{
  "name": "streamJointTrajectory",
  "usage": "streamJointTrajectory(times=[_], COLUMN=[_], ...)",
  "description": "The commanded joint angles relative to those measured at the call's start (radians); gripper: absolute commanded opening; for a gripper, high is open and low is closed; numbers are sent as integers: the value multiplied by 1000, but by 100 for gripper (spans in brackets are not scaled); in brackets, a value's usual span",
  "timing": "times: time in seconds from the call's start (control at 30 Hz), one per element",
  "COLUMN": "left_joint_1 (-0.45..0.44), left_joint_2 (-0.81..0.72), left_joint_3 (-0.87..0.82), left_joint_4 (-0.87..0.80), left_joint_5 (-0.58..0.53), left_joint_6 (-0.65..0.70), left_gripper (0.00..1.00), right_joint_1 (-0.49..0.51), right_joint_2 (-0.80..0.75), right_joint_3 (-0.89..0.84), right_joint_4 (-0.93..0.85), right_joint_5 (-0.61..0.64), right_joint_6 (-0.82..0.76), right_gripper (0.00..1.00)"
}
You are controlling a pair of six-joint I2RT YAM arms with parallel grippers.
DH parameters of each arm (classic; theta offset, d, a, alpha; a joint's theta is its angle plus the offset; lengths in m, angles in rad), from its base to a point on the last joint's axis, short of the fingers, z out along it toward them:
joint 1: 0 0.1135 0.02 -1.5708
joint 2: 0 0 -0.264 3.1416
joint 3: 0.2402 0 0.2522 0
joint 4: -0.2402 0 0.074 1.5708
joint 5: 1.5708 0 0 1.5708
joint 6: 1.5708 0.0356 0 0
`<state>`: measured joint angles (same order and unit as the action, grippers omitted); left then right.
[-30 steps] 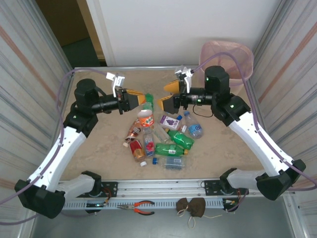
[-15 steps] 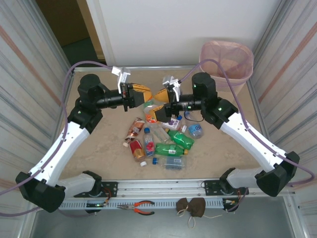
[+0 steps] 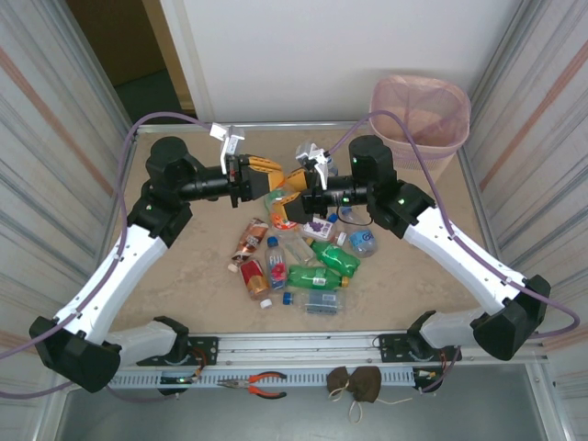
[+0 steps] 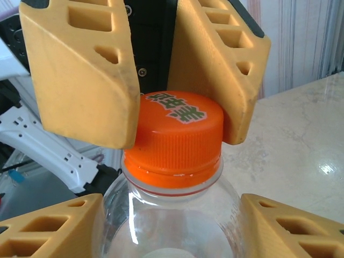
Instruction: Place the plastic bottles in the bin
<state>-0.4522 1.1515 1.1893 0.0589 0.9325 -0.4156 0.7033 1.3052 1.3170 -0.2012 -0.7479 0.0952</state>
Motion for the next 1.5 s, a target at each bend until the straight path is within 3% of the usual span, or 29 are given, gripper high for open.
streamJointTrajectory(times=[0.0, 0.27, 0.33, 0.47, 0.67, 0.97, 1.2, 1.47], left_joint_1=[-4, -4, -4, -5, -2, -2, 0, 4], left_joint_2=[-3, -50, -69, -101, -117, -128, -136, -138], left_joint_3=[33, 21, 15, -1, -28, -40, -45, -69], left_joint_4=[42, -25, -55, -112, -142, -149, -173, -172], left_joint_5=[2, -110, -156, -234, -262, -272, -283, -293], left_joint_6=[1, 47, 67, 104, 112, 112, 124, 121], left_gripper=[27, 64, 68, 70, 71, 71, 71, 71], right_joint_1=[10, -19, -47, -140, -370, -683, -798, -816], right_joint_2=[-11, -32, -38, -48, -21, 174, 399, 602], right_joint_3=[3, 10, 16, 44, 142, 401, 661, 816], right_joint_4=[20, 5, -3, -35, -76, -124, -264, -485], right_joint_5=[21, 65, 77, 103, 126, 147, 196, 167], right_joint_6=[-12, -6, 4, 33, 106, 202, 206, 145], right_gripper=[58, 57, 57, 56, 55, 50, 48, 48])
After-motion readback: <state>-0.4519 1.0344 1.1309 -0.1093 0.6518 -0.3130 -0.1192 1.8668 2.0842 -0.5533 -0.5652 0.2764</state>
